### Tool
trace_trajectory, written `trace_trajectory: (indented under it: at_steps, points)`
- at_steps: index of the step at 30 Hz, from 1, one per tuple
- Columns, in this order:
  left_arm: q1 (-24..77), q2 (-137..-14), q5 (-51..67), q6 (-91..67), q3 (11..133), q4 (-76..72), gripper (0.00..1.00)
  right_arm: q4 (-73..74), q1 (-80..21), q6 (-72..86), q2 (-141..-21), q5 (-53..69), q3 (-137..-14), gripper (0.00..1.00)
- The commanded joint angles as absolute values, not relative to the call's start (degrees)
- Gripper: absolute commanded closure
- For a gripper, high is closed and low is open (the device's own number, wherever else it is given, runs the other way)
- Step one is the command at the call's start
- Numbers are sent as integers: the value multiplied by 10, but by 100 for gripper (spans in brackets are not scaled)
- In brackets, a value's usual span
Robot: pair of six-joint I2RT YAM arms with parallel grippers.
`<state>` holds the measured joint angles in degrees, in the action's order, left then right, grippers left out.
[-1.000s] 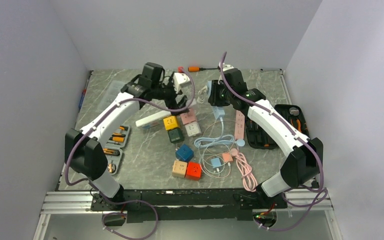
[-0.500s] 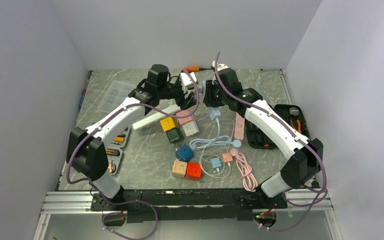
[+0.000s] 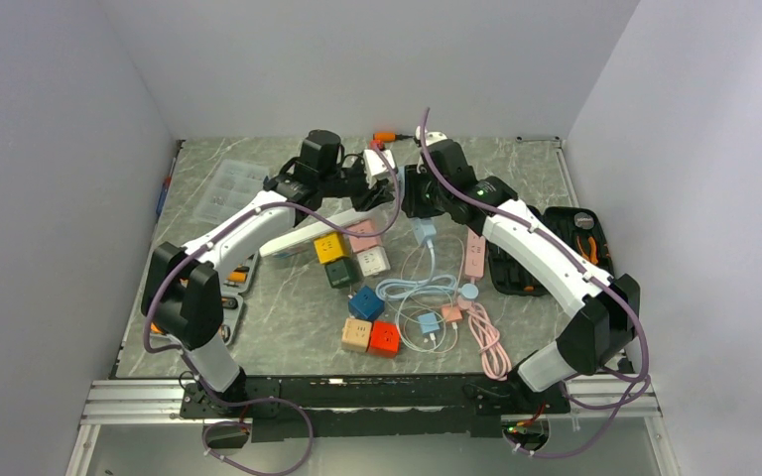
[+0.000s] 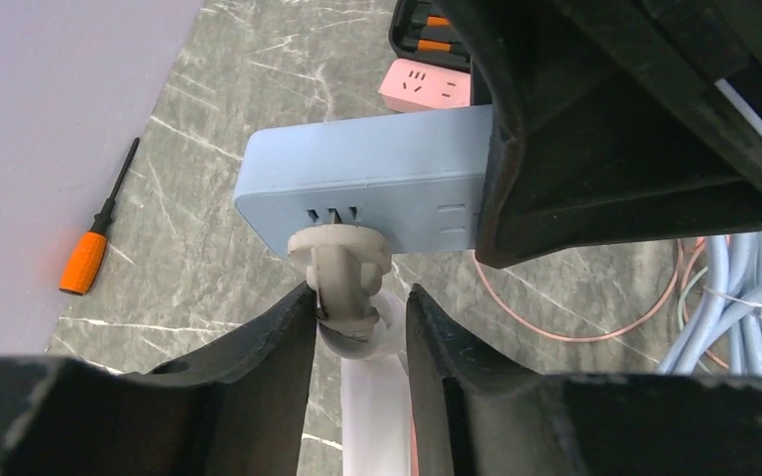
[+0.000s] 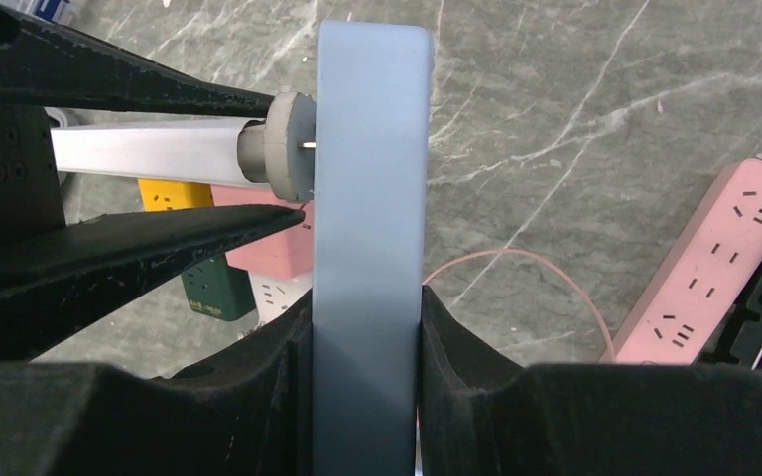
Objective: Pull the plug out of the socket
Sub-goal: Remove the plug from the socket, then place the socket at the center of the board.
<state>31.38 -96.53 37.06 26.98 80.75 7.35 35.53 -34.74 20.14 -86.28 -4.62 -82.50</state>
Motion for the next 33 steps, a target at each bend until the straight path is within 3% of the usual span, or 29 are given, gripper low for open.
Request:
trace_trajectory:
  at_steps: [1, 5, 8, 9, 10, 13, 14, 20, 26, 33]
  points:
    - [325, -976, 386, 286, 834, 67, 59, 271, -367, 220, -849, -23, -865, 100]
    - [332, -976, 391, 301, 826, 79, 57, 260, -369, 222, -851, -18, -860, 100]
    - [340, -976, 387, 318, 819, 84, 41, 253, -371, 221, -854, -13, -864, 100]
    - [341, -977, 388, 320, 819, 86, 42, 255, -371, 220, -858, -13, -866, 100]
    - [341, -977, 388, 320, 821, 86, 49, 256, -371, 219, -860, -15, -867, 100]
    - [341, -975, 373, 323, 827, 78, 95, 254, -371, 216, -862, -18, -859, 100]
    - [341, -976, 365, 324, 831, 78, 100, 251, -371, 216, -862, -18, -854, 100]
    - [332, -975, 360, 338, 865, 109, 100, 237, -361, 212, -871, -35, -806, 100]
    - [322, -945, 360, 402, 855, 160, 100, 212, -284, 222, -896, -35, -731, 100]
    - [315, -926, 354, 427, 836, 172, 100, 237, -266, 213, -933, -104, -723, 100]
